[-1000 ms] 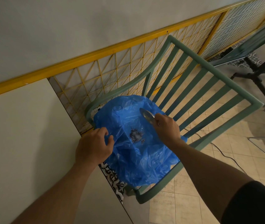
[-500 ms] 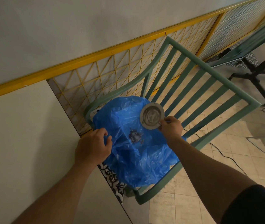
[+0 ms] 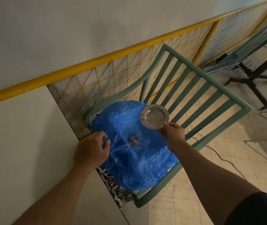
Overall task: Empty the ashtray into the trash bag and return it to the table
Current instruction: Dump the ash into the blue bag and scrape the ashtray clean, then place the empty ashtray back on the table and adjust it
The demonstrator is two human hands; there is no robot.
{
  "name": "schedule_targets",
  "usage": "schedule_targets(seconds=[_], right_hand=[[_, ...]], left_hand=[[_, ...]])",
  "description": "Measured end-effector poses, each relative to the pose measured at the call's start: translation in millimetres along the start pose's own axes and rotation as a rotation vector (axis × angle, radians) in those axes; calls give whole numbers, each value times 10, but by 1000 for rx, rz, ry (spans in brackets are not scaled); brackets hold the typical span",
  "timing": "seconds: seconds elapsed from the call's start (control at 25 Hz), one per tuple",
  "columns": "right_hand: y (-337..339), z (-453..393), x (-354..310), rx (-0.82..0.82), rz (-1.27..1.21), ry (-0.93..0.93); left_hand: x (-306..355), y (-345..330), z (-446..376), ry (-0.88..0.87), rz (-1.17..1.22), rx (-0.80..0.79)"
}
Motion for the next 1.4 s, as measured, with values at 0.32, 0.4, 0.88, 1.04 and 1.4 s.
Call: schedule_targets(seconds=[0.32,0.4,0.88,1.04,1.4], right_hand=[[1,217,-288,-119,-36,3],[-25,323,-337,-169,-31,-13],[-609,1464,-317,-572,136,-119],[-852,2018,-34,-707,244,-173],[-1291,3255,887,-880,452,-265]], left_hand=[[-96,11,1,154,259,-58],[-97,21,15,243,423,-79],[-22,605,763,541,1081,-107],[-166,963,1254,585,1137,-35],[-735,1408,2692,697,1066,2]])
Point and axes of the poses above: each hand's wrist, its own z-axis away from the middle knuckle, its own y-axis out of the back of the hand, x = y × z, the point moved 8 cm from there along -z, towards the middle knuckle, and after that the axes turned 5 degrees about -x, right-handed, at the moved point
